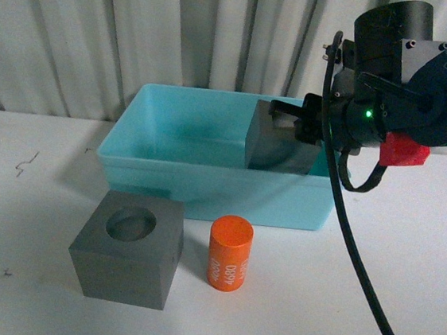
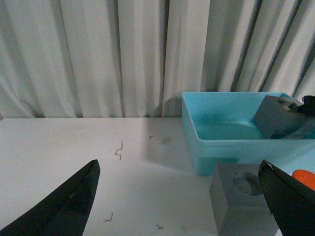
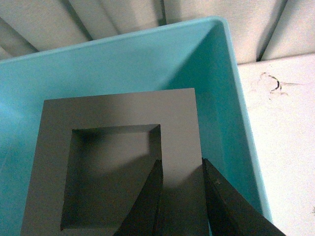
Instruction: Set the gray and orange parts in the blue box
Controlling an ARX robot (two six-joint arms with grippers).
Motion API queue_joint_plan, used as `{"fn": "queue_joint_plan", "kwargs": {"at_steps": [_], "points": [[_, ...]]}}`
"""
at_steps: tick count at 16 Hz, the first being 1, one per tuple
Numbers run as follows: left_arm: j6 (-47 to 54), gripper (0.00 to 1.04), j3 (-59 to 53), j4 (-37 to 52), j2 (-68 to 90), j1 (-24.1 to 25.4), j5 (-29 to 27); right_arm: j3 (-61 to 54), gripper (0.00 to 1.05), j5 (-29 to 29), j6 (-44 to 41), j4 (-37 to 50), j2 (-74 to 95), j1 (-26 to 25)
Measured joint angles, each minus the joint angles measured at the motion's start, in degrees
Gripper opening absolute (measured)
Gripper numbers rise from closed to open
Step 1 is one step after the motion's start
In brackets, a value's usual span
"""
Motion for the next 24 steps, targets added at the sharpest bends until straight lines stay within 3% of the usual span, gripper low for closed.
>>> {"fn": "queue_joint_plan", "kwargs": {"at_steps": [4, 11, 12, 16, 18, 20, 21, 22, 24], "points": [[0.0, 0.98, 0.0, 0.0, 0.0, 0.0, 0.0, 1.8, 0.18, 0.1, 0.0, -0.6, 1.1, 0.4], [0.0, 0.98, 0.0, 0.0, 0.0, 0.0, 0.0, -2.8, 0.97, -0.2, 0.1, 6.7, -3.4, 0.1], [0.0, 0.98, 0.0, 0.0, 0.0, 0.0, 0.0, -5.5, 0.99, -0.1, 0.0, 8.5, -7.5, -0.5], [0.0, 0.98, 0.0, 0.0, 0.0, 0.0, 0.0, -27.1, 0.98, 1.7, 0.8, 11.8, -33.2, -4.8], [0.0, 0.98, 0.0, 0.0, 0.0, 0.0, 0.0, -44.7, 0.98, 5.4, 6.6, 4.3, -48.2, -8.1], [0.0, 0.98, 0.0, 0.0, 0.0, 0.0, 0.0, -58.2, 0.98, 8.7, 11.3, -2.6, -62.6, -8.2], [0.0, 0.98, 0.0, 0.0, 0.0, 0.0, 0.0, -60.3, 0.95, 7.9, 10.5, 4.8, -63.7, -8.4], [0.0, 0.98, 0.0, 0.1, 0.0, 0.0, 0.0, -64.2, 0.83, 4.3, 3.5, 21.2, -62.4, -9.2], [0.0, 0.98, 0.0, -0.1, 0.0, 0.0, -0.1, -73.5, 0.59, 2.1, -9.6, 33.9, -65.5, -10.3]]}}
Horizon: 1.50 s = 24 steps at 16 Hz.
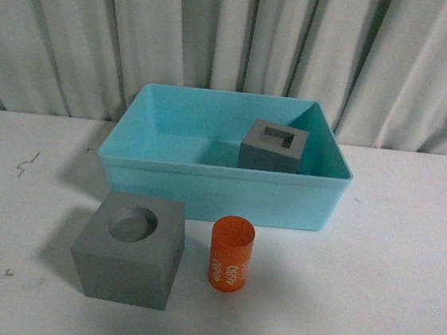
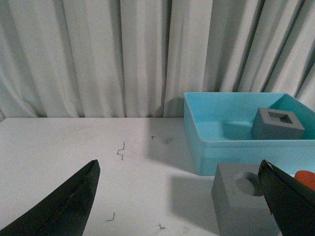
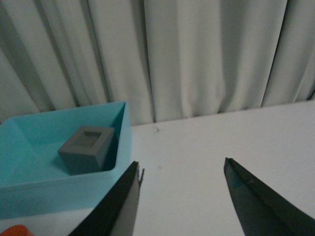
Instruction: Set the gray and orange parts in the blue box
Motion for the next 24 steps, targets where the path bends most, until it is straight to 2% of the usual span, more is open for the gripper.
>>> {"fn": "queue_joint_plan", "kwargs": {"at_steps": [2, 4, 5, 7, 8, 10, 15, 24], "points": [[0.0, 0.98, 0.0, 0.0, 0.0, 0.0, 0.1, -1.7, 0.36, -0.7, -4.7, 0.3, -6.1, -1.2], [0.0, 0.98, 0.0, 0.0, 0.0, 0.0, 0.1, -5.1, 0.12, -4.8, -6.1, -2.8, -10.2, -5.2], [0.0, 0.98, 0.0, 0.0, 0.0, 0.0, 0.0, -6.3, 0.01, -4.7, -6.7, -4.2, -12.8, -5.9], [0.0, 0.98, 0.0, 0.0, 0.0, 0.0, 0.1, -7.7, 0.02, -5.1, -6.8, -7.0, -18.2, -5.8], [0.0, 0.98, 0.0, 0.0, 0.0, 0.0, 0.1, -9.7, 0.02, -5.1, -6.9, -3.0, -18.1, -5.8], [0.0, 0.98, 0.0, 0.0, 0.0, 0.0, 0.1, -10.4, 0.02, -5.1, -6.9, -5.2, -18.8, -5.8], [0.0, 0.98, 0.0, 0.1, 0.0, 0.0, 0.1, -11.7, 0.02, -5.1, -6.9, -18.2, -33.1, -5.8], [0.0, 0.98, 0.0, 0.1, 0.0, 0.0, 0.1, -11.7, 0.02, -5.1, -6.9, -33.5, -49.5, -5.8]]}}
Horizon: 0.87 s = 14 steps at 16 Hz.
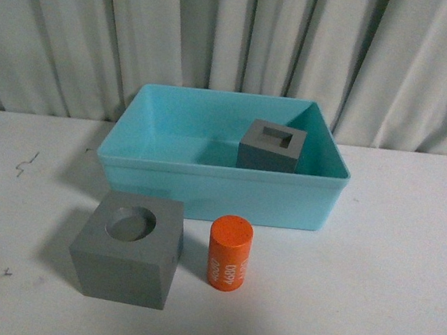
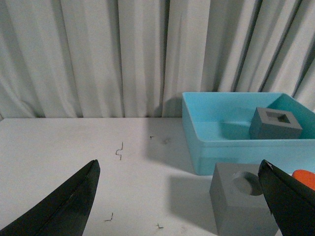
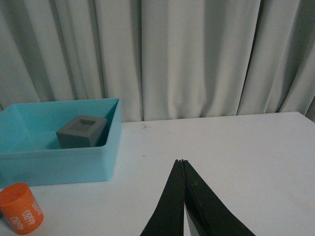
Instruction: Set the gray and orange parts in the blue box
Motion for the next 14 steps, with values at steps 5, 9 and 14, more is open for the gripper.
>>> {"fn": "queue_joint_plan", "kwargs": {"at_steps": [5, 9, 14], "points": [[0.0, 0.98, 0.0, 0.0, 0.0, 0.0, 0.0, 0.0, 0.02, 0.0, 0.0, -4.6, -4.7, 0.0], [0.0, 0.98, 0.0, 0.0, 0.0, 0.0, 0.0, 0.2, 0.02, -0.1, 0.0, -16.0, -15.9, 0.0], [0.0, 0.98, 0.0, 0.0, 0.0, 0.0, 0.0, 0.0, 0.18, -0.1, -0.1, -16.4, -15.9, 0.0]]}}
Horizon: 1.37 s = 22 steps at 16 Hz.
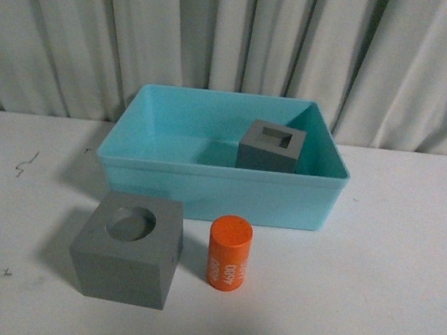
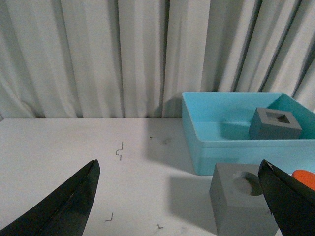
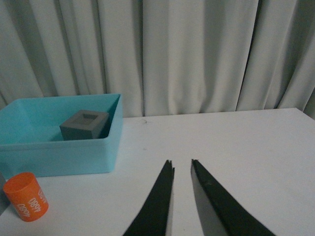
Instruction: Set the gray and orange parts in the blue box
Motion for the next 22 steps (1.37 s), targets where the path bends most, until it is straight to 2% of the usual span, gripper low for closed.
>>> {"fn": "queue_joint_plan", "kwargs": {"at_steps": [4, 8, 9, 10, 11, 12, 17, 22], "points": [[0.0, 0.98, 0.0, 0.0, 0.0, 0.0, 0.0, 0.0, 0.52, 0.0, 0.0, 0.0, 0.0, 0.0], [-0.1, 0.98, 0.0, -0.4, 0.1, 0.0, 0.0, 0.0, 1.0, 0.0, 0.0, 0.0, 0.0, 0.0], [-2.4, 0.98, 4.3, -12.3, 4.5, -0.3, 1.3, 0.0, 0.98, 0.0, 0.0, 0.0, 0.0, 0.0], [-5.4, 0.98, 10.0, -21.3, 15.7, -2.1, 0.5, 0.0, 0.98, -0.1, 0.0, 0.0, 0.0, 0.0], [-8.1, 0.98, 13.5, -24.7, 22.9, -4.2, -0.7, 0.0, 0.98, -0.1, 0.0, 0.0, 0.0, 0.0], [-10.1, 0.98, 15.2, -23.5, 29.0, -6.9, -1.6, 0.0, 0.98, 0.0, 0.0, 0.0, 0.0, 0.0], [-13.7, 0.98, 25.0, -0.7, 59.8, -20.5, -8.2, 0.0, 0.98, 0.0, 0.0, 0.0, 0.0, 0.0], [-11.2, 0.98, 32.9, 12.1, 81.1, -24.3, -9.2, 0.0, 0.98, 0.0, 0.0, 0.0, 0.0, 0.0]]}}
